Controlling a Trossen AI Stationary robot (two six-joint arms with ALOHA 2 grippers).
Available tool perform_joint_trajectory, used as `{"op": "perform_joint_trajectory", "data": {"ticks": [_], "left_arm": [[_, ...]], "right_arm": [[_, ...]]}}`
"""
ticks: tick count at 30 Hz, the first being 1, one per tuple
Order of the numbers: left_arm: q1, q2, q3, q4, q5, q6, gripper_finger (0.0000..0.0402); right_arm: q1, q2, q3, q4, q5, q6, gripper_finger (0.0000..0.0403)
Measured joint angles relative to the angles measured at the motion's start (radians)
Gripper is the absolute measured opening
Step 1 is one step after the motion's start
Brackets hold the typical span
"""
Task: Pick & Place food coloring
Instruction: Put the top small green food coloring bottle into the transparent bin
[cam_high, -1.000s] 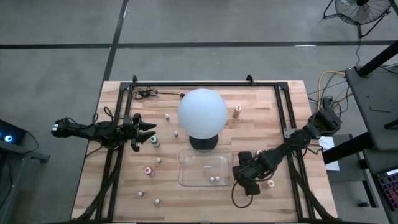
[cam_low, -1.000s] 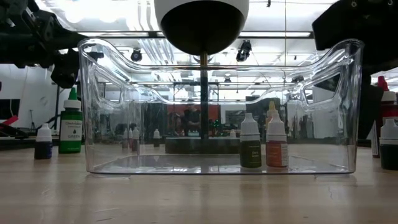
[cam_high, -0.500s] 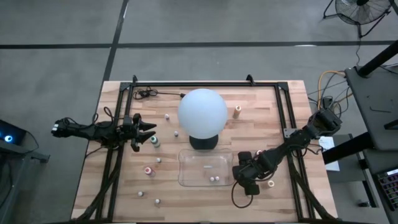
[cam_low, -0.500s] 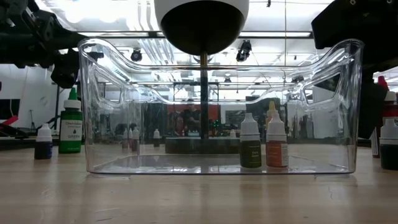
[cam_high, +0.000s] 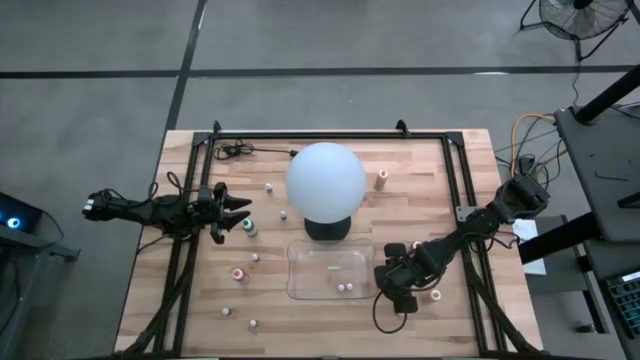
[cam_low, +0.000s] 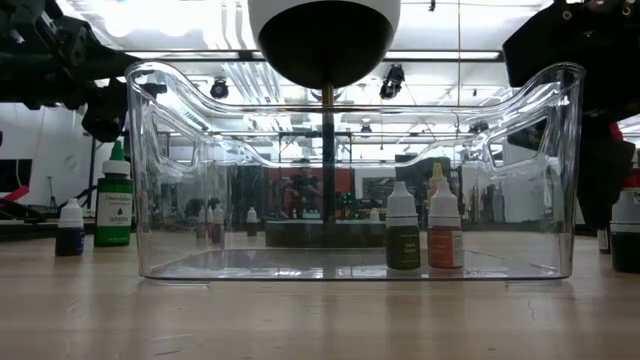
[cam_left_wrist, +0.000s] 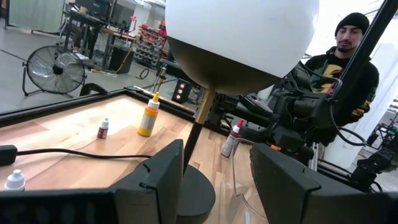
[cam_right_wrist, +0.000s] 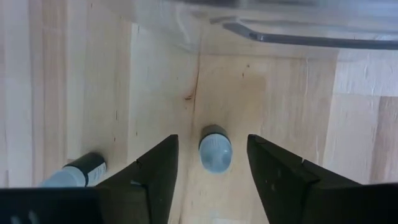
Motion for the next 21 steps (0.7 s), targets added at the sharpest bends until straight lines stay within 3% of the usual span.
{"op": "perform_joint_trajectory", "data": {"ticks": [21], "left_arm": [[0.000,0.000,0.000,0.000,0.000,0.000,0.0161]], "right_arm": [[0.000,-0.008,0.012,-0.027,-0.029,0.000,0.0061]]}}
